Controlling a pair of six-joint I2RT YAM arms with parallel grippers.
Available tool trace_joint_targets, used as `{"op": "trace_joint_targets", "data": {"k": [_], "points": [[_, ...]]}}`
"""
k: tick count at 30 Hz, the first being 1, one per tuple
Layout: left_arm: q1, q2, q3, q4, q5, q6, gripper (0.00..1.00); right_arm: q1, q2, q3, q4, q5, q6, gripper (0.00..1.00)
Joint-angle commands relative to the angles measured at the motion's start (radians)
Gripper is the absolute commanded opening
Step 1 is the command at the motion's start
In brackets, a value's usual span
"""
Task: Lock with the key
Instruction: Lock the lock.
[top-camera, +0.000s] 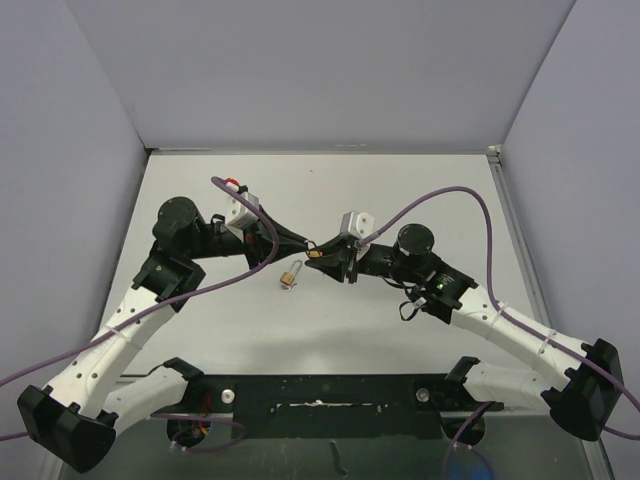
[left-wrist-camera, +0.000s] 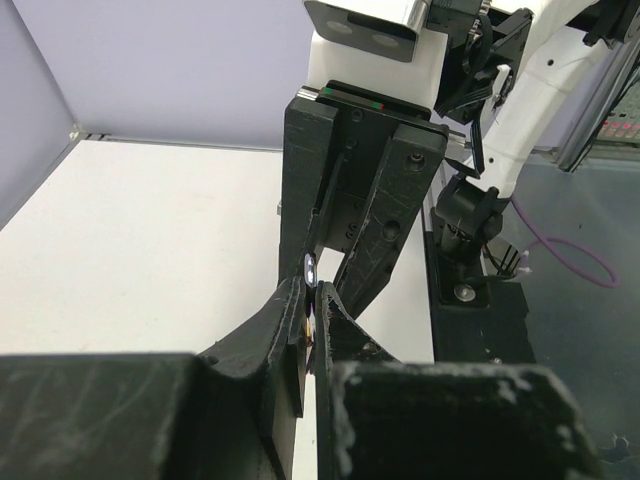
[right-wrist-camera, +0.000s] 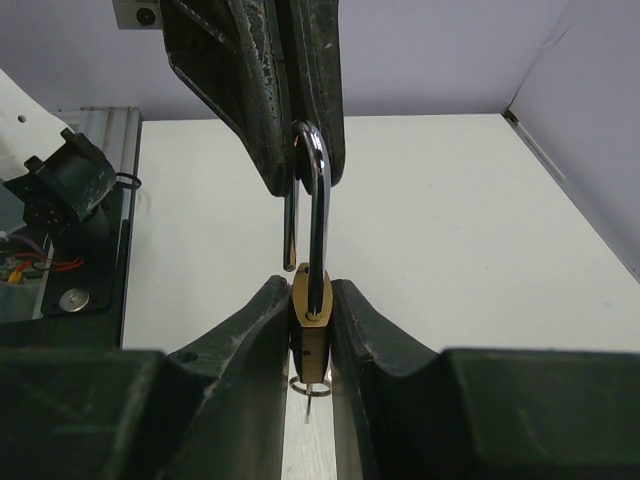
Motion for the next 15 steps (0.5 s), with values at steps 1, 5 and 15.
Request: {"op": "trace_joint_targets", "data": {"k": [1, 5, 15], "points": [[-0.003, -0.029, 0.012, 0.045, -0.029, 0.02, 0.0, 0.001, -0.036, 0.013, 0.082, -0.024, 0.017, 0.0], [-0.001, -0.028, 0.009, 0.053, -0.021, 0.014, 0.0, 0.001, -0.045, 0.006, 0.104, -0.056, 0.024, 0.0], [-0.003, -0.03, -0.003, 0.05, -0.022, 0.014, 0.0, -0.001, -0.046, 0.021, 0.148, -0.158, 0.042, 0.0]]}}
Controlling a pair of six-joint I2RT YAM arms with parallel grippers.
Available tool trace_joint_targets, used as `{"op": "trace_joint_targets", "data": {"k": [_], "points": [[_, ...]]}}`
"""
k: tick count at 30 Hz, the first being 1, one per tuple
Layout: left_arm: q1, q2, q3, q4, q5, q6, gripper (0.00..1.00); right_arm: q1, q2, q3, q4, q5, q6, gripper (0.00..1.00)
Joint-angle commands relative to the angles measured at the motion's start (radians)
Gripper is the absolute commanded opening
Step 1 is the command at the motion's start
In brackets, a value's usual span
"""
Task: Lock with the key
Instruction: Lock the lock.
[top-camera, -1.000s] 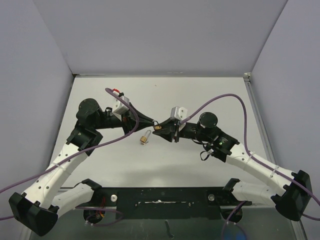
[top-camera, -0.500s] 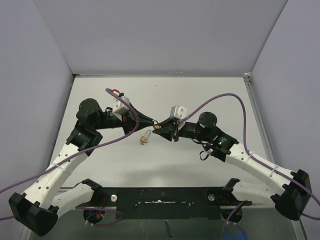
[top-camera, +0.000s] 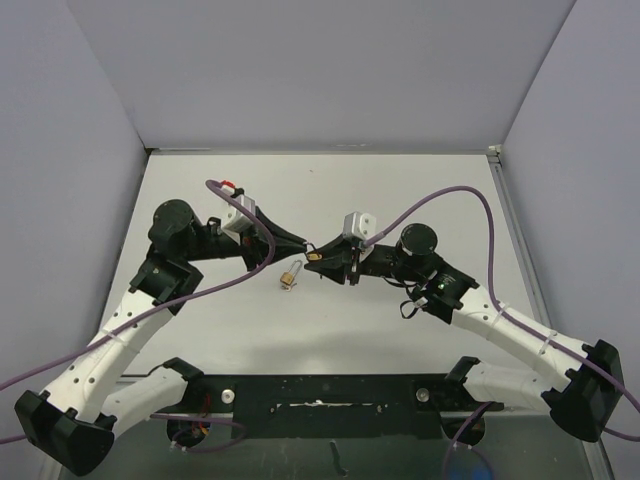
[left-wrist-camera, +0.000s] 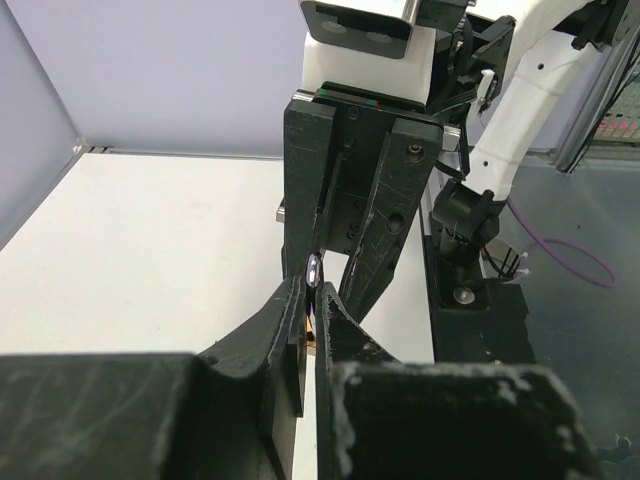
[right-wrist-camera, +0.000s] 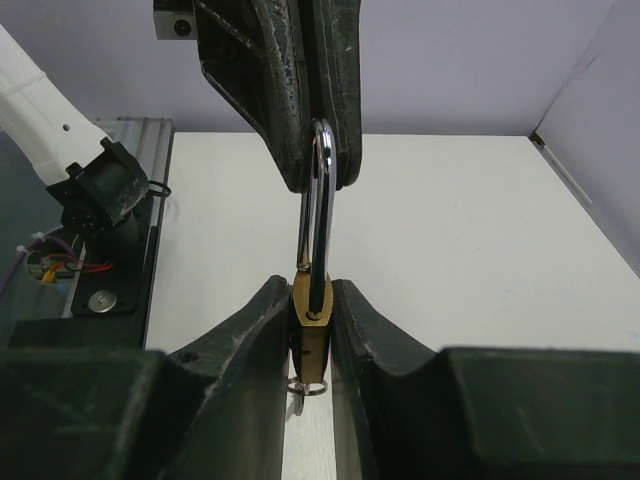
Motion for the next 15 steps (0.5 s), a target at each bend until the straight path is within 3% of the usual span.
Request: {"op": "trace_joint_targets", "data": {"k": [1, 15], "points": [[-0.002, -0.011, -0.002, 0.039, -0.024, 0.012, 0.0, 0.005, -0.043, 0.025, 0.117, -0.095, 0.019, 0.0], [-0.002, 0.013, -0.011, 0.053, -0.01, -0.01, 0.0, -0.002, -0.057, 0.038, 0.166, -0.06, -0.053, 0.0]]}}
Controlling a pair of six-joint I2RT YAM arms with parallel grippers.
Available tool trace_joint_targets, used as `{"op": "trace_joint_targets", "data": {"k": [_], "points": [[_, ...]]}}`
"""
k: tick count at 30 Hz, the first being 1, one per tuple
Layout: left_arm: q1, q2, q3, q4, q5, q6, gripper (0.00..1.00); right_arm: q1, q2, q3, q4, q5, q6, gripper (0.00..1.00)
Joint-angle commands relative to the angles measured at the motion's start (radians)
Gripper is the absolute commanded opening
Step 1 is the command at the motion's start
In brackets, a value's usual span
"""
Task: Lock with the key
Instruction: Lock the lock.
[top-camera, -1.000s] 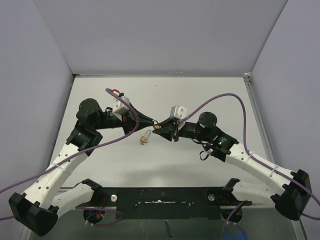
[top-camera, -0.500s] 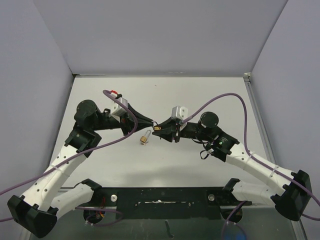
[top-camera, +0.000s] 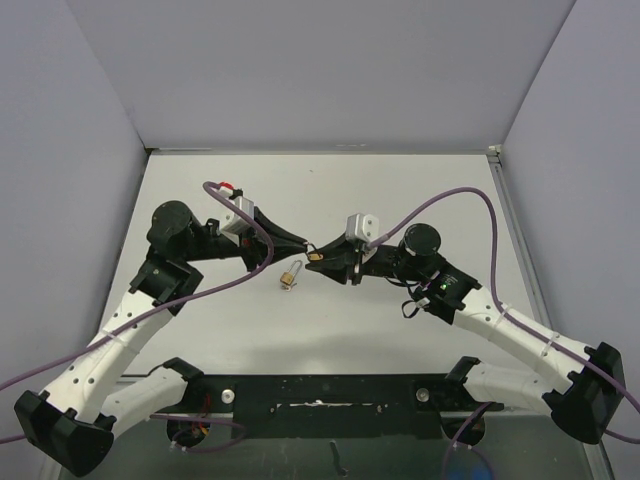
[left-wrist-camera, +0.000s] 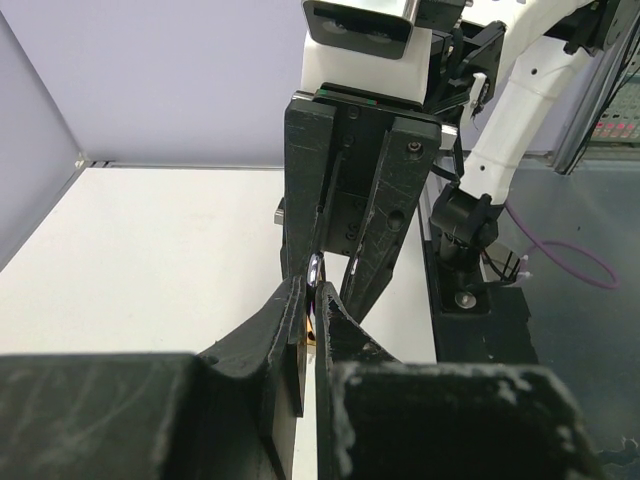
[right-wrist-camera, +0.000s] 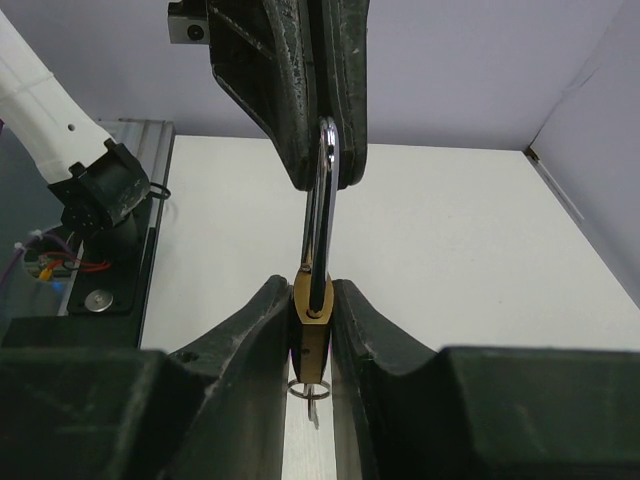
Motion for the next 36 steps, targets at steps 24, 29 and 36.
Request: {"op": "trace_joint_targets", "data": {"k": [24, 29, 36], "points": [[-0.049, 0.039, -0.05, 0.009, -0.008, -0.01, 0.0, 0.001, -0.06, 0.139, 0.266, -0.014, -0.079, 0.0], [-0.05, 0.022, -0.052, 0.005, -0.039, 0.001, 0.0, 0.004, -0.056, 0.192, 0.205, -0.081, -0.046, 0.0], [-0.05, -0.011, -0.012, 0.032, -0.078, 0.007, 0.0, 0.005, -0.064, 0.162, 0.122, -0.096, -0.031, 0.0]]}}
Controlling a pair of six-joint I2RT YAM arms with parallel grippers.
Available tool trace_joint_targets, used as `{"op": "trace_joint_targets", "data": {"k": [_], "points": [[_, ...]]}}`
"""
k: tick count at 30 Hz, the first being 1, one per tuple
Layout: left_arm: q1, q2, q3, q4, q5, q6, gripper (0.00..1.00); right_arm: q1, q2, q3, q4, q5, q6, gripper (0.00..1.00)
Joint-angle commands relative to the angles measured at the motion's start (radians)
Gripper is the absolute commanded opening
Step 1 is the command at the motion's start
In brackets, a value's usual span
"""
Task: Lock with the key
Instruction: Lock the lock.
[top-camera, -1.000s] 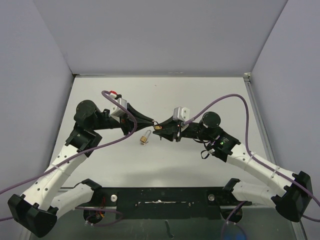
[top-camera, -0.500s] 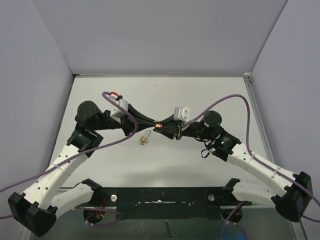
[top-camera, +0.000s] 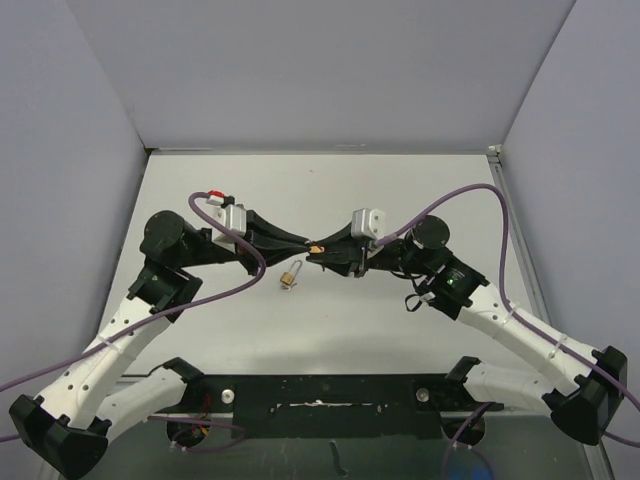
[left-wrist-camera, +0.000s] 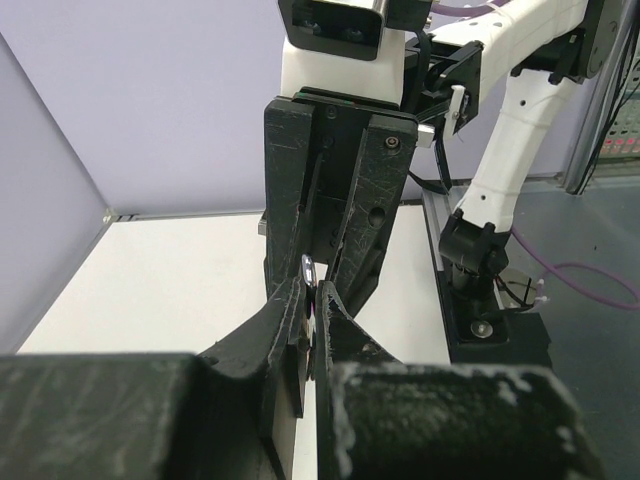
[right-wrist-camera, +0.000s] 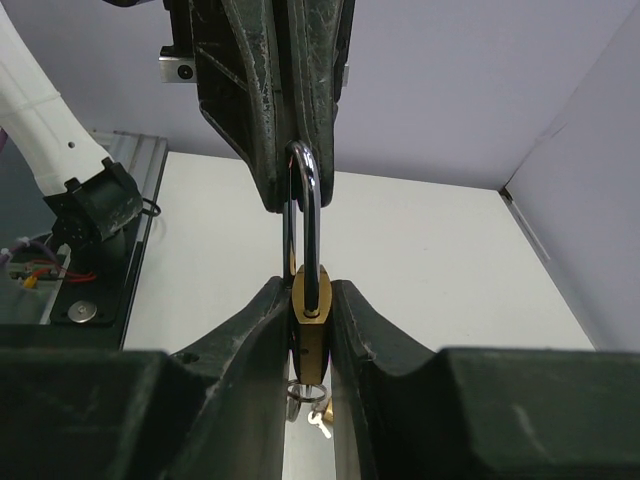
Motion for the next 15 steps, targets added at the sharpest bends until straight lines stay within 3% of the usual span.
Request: {"op": "trace_joint_targets", "data": {"k": [1, 15], "points": [[-0.004, 0.013, 0.019, -0.075, -0.039, 0.014, 0.0, 0.017, -0.062, 0.068, 0.15, -0.066, 0.034, 0.0], [-0.002, -0.028, 0.123, -0.096, -0.092, 0.086, 0.0, 0.026, -0.052, 0.006, 0.037, -0.117, 0.064, 0.0]]}}
